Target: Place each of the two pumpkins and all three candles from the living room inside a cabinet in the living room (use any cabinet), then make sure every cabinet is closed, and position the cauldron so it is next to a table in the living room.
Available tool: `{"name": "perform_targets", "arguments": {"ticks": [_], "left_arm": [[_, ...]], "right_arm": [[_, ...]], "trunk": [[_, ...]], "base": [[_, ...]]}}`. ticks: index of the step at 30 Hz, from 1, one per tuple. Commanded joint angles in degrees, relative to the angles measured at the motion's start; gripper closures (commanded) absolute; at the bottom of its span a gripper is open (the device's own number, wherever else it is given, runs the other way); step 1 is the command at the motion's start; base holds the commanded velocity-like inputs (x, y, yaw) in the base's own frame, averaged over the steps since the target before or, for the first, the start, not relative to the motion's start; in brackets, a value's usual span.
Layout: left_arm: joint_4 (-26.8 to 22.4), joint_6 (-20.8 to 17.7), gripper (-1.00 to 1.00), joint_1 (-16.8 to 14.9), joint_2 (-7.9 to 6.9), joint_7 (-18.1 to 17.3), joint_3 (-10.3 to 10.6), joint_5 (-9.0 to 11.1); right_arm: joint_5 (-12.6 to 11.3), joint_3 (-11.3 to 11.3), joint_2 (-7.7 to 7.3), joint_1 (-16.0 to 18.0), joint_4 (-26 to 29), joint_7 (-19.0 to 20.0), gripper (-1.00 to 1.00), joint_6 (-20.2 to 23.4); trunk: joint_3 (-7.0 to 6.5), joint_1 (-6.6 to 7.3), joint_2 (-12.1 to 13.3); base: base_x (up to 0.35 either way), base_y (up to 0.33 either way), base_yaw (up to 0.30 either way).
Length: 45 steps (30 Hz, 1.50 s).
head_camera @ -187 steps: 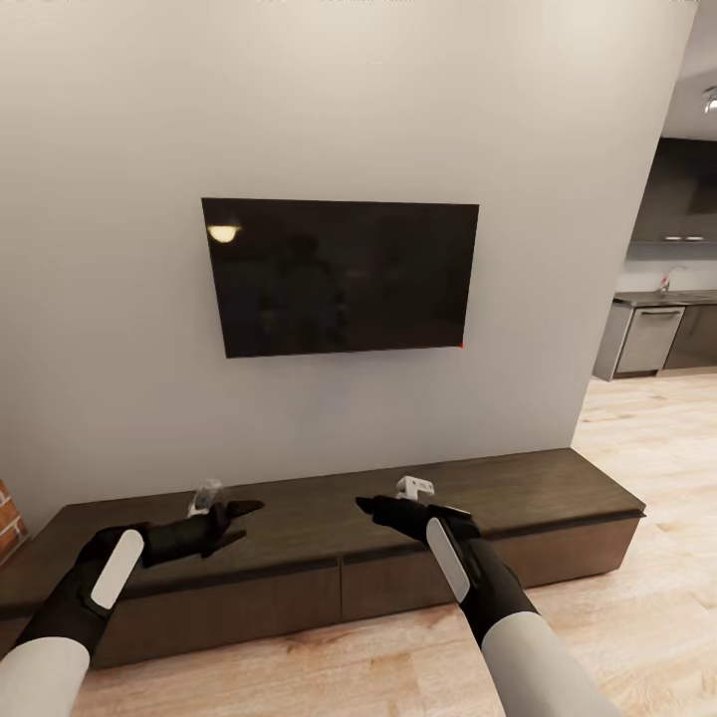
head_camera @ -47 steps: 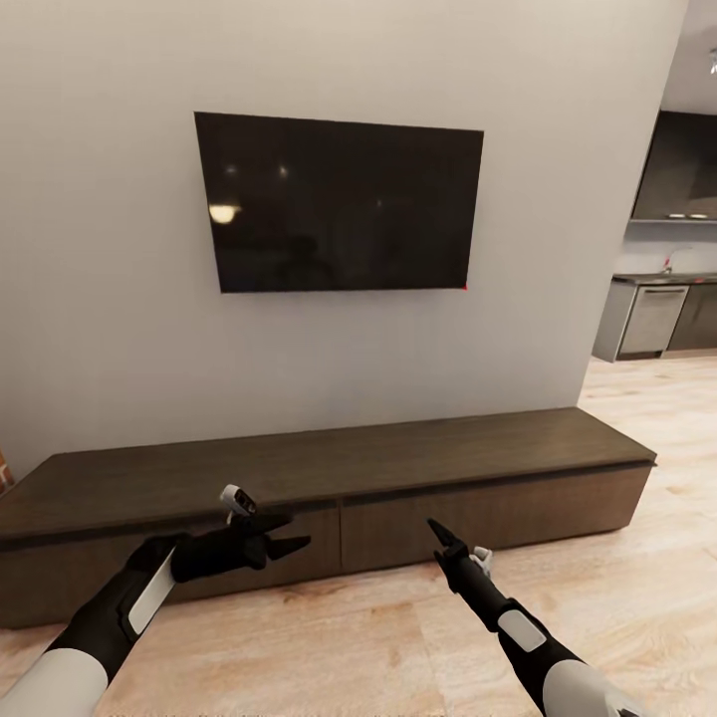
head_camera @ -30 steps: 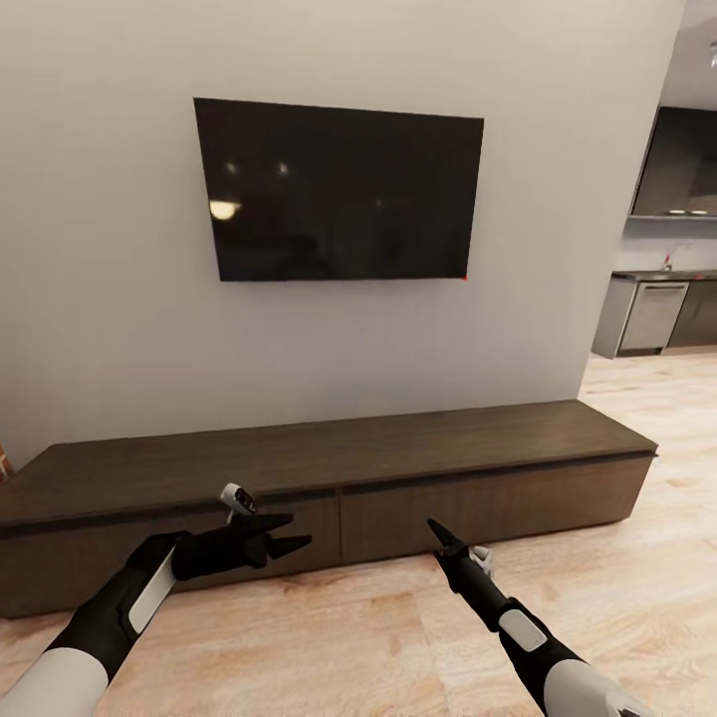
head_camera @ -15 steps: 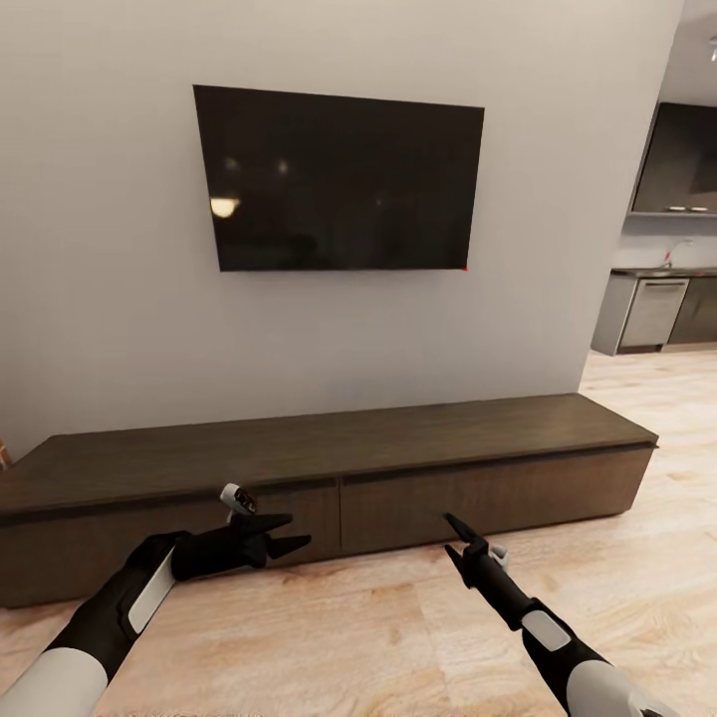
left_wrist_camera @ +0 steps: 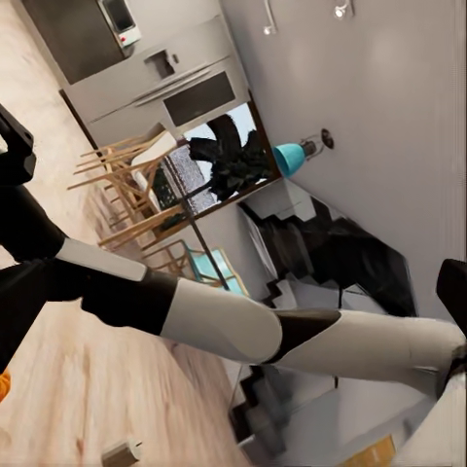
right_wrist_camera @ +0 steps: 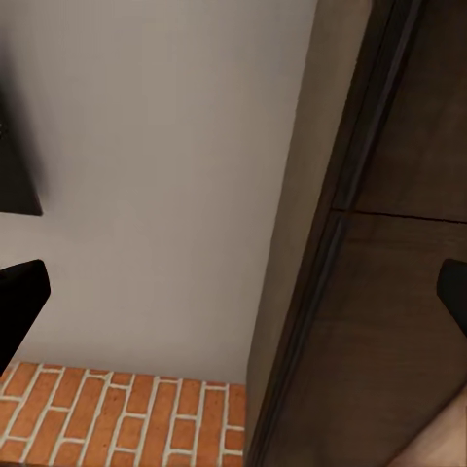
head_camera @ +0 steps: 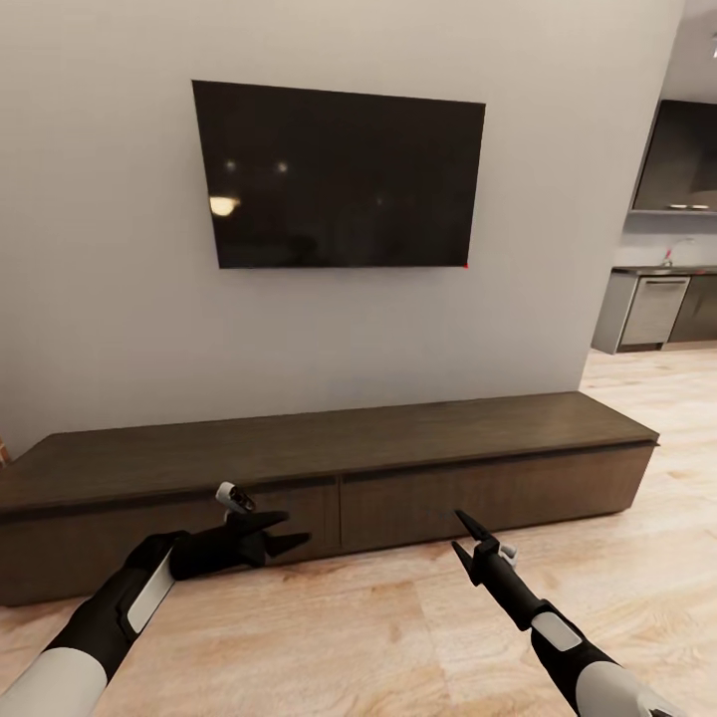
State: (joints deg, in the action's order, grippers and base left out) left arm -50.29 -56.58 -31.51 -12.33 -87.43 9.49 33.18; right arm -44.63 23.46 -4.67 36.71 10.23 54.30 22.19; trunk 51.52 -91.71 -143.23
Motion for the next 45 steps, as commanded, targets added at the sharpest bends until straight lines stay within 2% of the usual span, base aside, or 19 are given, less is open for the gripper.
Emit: {"name": "perform_targets", "arguments": {"ticks": [1, 3, 10, 20, 22, 24, 27, 29, 30, 32, 33, 36, 39, 45], "left_arm": [[0.01, -0.59, -1.0, -0.04, -0.09, -1.41, 0.18, -0.08], [0.16, -0.56, -1.0, -0.04, -0.21, -2.57, 0.18, -0.35], [0.52, -0.55, -1.0, -0.04, -0.73, -2.57, 0.25, -0.47], [0.04, -0.55, -1.0, -0.04, -0.76, -2.57, 0.32, -0.38], [-0.32, -0.55, -1.0, -0.03, -0.56, -2.57, 0.85, -0.33], [-1.46, -0.55, -1.0, 0.0, -0.27, -2.57, 3.26, -0.17], [-4.72, -0.55, -1.0, 0.02, 0.36, -2.57, 9.54, 0.11], [-7.96, -0.55, -1.0, 0.03, 1.67, -2.57, 13.23, 0.15], [-8.67, -0.55, -1.0, 0.04, 2.09, -2.57, 13.98, 0.14], [-11.7, -0.55, -1.0, -0.01, 4.19, -2.57, 17.67, -0.01], [-12.2, -0.55, -1.0, 0.0, 4.5, -2.57, 18.4, -0.09], [-14.55, -0.55, -1.0, 0.0, 5.57, -2.57, 22.43, -0.41], [-16.85, -0.55, -1.0, -0.03, 5.83, -2.57, 24.25, -0.56], [-19.98, -0.55, -1.0, -0.02, 5.88, -2.57, 25.48, 0.11]], "right_arm": [[-0.45, -0.07, 0.0, 0.03, -0.04, 0.05, -1.0, 0.46], [-0.46, -0.08, 0.01, 0.03, -0.04, 0.03, -1.0, 0.36], [-0.46, -0.08, 0.07, 0.03, -0.04, -0.06, -1.0, -0.16], [-0.4, -0.08, 0.18, 0.03, -0.04, -0.14, -1.0, -0.47], [-0.38, -0.08, 0.19, 0.03, -0.04, -0.15, -1.0, -0.51], [-0.33, -0.08, 0.19, 0.03, -0.04, -0.22, -1.0, -0.54], [-0.3, -0.08, 0.25, 0.03, -0.01, -0.6, -1.0, -0.57], [-0.29, -0.08, 0.27, 0.03, 0.03, -0.8, -1.0, -0.57], [-0.29, -0.1, 0.27, 0.03, 0.03, -0.83, -1.0, -0.59], [-0.28, -0.13, 0.28, 0.03, 0.04, -0.91, -1.0, -0.62], [-0.28, -0.14, 0.28, 0.03, 0.04, -0.92, -1.0, -0.63], [-0.16, -0.16, 0.28, 0.03, 0.11, -0.94, -1.0, -0.65], [-0.05, -0.17, 0.28, 0.03, 0.13, -0.95, -1.0, -0.76], [0.06, -0.32, 0.28, 0.03, 0.14, -0.96, -1.0, -1.98]], "trunk": [[0.06, 0.01, -0.02], [0.06, 0.01, -0.02], [0.06, 0.01, -0.02], [0.06, 0.01, -0.02], [0.06, 0.01, -0.02], [0.06, 0.01, -0.02], [0.06, 0.01, -0.02], [0.06, 0.01, -0.02], [0.06, 0.01, -0.02], [0.06, 0.01, -0.02], [0.06, 0.01, -0.02], [0.06, 0.01, -0.02], [0.06, 0.01, -0.02], [0.06, 0.01, -0.02]], "base": [[0.123, 0.0, 0.0], [0.2, 0.0, 0.0], [0.245, 0.0, 0.0], [0.201, 0.0, 0.0], [0.072, 0.0, 0.0], [0.029, 0.0, 0.0], [0.01, 0.0, 0.0], [0.003, 0.0, 0.0], [0.002, 0.0, 0.0], [0.001, 0.0, 0.0], [0.0, 0.0, 0.0], [0.0, 0.0, 0.0], [0.0, 0.0, 0.0], [0.0, 0.0, 0.0]]}}
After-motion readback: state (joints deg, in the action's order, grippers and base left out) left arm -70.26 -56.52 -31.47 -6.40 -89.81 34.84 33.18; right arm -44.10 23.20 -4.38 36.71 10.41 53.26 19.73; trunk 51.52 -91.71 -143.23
